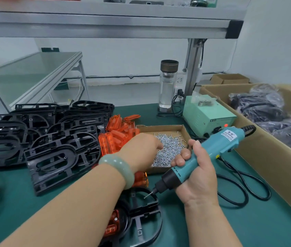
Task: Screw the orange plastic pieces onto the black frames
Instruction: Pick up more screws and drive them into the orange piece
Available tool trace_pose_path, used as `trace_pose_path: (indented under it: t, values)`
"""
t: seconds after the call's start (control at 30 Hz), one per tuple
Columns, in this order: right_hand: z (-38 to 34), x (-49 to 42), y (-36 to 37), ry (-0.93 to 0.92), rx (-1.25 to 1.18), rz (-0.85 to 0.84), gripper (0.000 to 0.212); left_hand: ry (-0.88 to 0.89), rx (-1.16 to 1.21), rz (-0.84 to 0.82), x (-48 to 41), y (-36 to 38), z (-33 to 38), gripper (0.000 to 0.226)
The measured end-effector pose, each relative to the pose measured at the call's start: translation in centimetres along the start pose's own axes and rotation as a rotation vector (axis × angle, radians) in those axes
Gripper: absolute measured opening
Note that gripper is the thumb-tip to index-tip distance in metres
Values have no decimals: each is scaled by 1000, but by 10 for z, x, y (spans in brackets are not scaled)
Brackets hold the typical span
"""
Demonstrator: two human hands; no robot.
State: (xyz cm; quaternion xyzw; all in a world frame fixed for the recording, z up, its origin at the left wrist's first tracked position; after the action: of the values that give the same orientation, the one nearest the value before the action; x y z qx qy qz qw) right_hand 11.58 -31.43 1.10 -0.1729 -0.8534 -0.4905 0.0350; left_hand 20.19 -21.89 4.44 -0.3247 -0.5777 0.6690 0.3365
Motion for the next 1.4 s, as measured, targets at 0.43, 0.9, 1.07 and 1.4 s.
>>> trace_pose_path:
  t: [0.43, 0.9, 1.07, 1.4]
  values:
    - [3, -1, 3, 9, -16, -7, 24, -117, -169, -437, -48, 11, -1, 34]
    - [5, 0, 3, 22, -18, -18, 28, -102, -182, -178, -31, 7, -1, 13]
    - [6, 1, 4, 22, -8, -25, 24, -104, -165, -218, -31, 9, -1, 18]
    - [6, 2, 4, 26, 6, -28, 23, -85, -162, -285, -26, 1, 7, 16]
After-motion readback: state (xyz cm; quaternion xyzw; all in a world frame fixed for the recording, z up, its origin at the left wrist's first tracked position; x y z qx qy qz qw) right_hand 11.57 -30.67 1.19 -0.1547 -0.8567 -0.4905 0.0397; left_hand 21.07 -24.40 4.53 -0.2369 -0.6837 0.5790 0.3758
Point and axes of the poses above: each hand's wrist, its own x-axis away from the middle knuckle, its own y-axis out of the palm, z = x × y, the point moved 2 cm from there along -x, towards the middle knuckle, and after that the axes turned 15 degrees about y, right-handed, at the moved point
